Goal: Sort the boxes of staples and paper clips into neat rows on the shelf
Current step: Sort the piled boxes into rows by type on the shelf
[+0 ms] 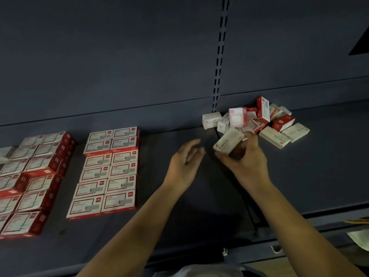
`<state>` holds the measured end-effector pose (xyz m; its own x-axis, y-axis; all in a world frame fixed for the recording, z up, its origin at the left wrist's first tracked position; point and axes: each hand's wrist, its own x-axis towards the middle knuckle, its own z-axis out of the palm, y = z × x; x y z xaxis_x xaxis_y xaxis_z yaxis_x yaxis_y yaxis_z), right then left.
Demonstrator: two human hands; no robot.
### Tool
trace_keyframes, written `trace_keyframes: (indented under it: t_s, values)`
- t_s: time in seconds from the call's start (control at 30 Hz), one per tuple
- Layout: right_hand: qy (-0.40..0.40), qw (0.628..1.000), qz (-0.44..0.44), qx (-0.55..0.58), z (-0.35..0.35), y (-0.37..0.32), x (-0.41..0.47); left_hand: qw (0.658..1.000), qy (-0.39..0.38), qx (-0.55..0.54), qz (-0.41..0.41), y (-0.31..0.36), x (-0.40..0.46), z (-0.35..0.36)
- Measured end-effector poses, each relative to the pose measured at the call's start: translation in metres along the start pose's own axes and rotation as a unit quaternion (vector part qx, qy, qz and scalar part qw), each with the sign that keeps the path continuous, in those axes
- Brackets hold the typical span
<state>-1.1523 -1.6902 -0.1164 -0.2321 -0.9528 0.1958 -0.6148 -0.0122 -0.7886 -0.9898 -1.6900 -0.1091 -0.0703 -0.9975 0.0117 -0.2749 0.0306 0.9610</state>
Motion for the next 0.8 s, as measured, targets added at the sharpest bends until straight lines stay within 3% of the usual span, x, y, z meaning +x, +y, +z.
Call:
trace_keyframes:
  t_s: [0.17,0.53,0.8]
  values:
    - [-0.024,0.996,-0.052,0.066,0.015,-0.016,-0.030,0.990,-0.002,-0.134,-0.039,0.015,-0.013,-0.006]
    - [-0.075,0.971,-0.209,0.089,0.057,-0.037,-0.052,0.982,0.076,-0.175,-0.001,-0.006,-0.038,-0.083]
    - [-0.224,0.938,-0.175,0.199,0.103,-0.101,-0.084,0.978,0.072,-0.197,-0.007,-0.020,-0.066,-0.178]
